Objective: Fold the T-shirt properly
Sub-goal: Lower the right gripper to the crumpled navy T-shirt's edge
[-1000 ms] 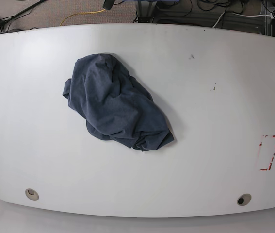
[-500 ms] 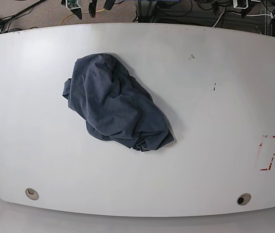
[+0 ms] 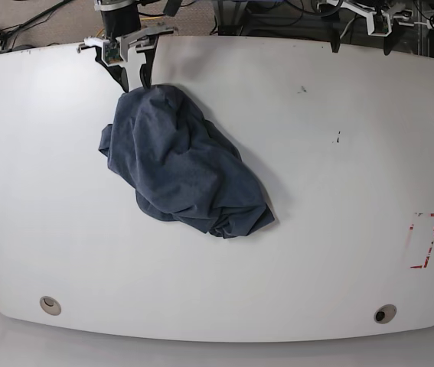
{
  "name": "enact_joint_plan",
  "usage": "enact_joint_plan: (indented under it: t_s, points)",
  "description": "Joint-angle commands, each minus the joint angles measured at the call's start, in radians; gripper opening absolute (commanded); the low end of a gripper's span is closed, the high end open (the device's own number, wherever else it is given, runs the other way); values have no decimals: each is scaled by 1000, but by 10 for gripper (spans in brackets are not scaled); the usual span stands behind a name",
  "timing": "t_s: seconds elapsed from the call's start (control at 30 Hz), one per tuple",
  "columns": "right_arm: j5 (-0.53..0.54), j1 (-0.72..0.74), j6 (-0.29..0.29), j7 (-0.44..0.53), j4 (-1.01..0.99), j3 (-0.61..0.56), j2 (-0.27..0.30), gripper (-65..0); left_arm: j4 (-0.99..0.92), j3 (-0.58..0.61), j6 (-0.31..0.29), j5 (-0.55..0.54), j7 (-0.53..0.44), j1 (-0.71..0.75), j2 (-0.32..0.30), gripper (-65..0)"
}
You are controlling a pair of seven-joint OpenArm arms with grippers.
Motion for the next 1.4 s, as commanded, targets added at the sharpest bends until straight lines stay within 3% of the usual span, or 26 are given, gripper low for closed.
enact_joint_plan:
  t_s: [0.0, 0.23, 0.33, 0.57, 0.73, 0.93, 1.13, 1.37]
  points:
    - [5, 33, -3, 20, 17, 1, 20, -409, 18, -3, 2, -6, -22, 17, -2, -17]
    - [14, 221, -3, -220, 15, 1, 66, -282, 13, -6, 2, -1, -22, -44, -2, -17]
    - [14, 290, 6, -303, 14, 2, 73, -287, 11, -4, 1, -1, -22, -61, -2, -17]
    - [14, 447, 91, -479, 14, 16, 89, -285, 10, -3, -1, 0, -16, -158, -8, -17]
    - [16, 556, 137, -609, 14, 70, 69, -285, 8, -3, -1, 0, 90, -225, -10, -17]
    - [16, 724, 263, -827, -2, 222, 37, -285, 5, -3, -2, 0, 205, -333, -10, -17]
    - [65, 876, 461, -1074, -69, 433, 26, -285, 5, 28, -2, 0, 296, -425, -10, -17]
    - [198, 913, 477, -1255, -140, 604, 29, -285, 4, 57, -2, 0, 362, -501, -11, -17]
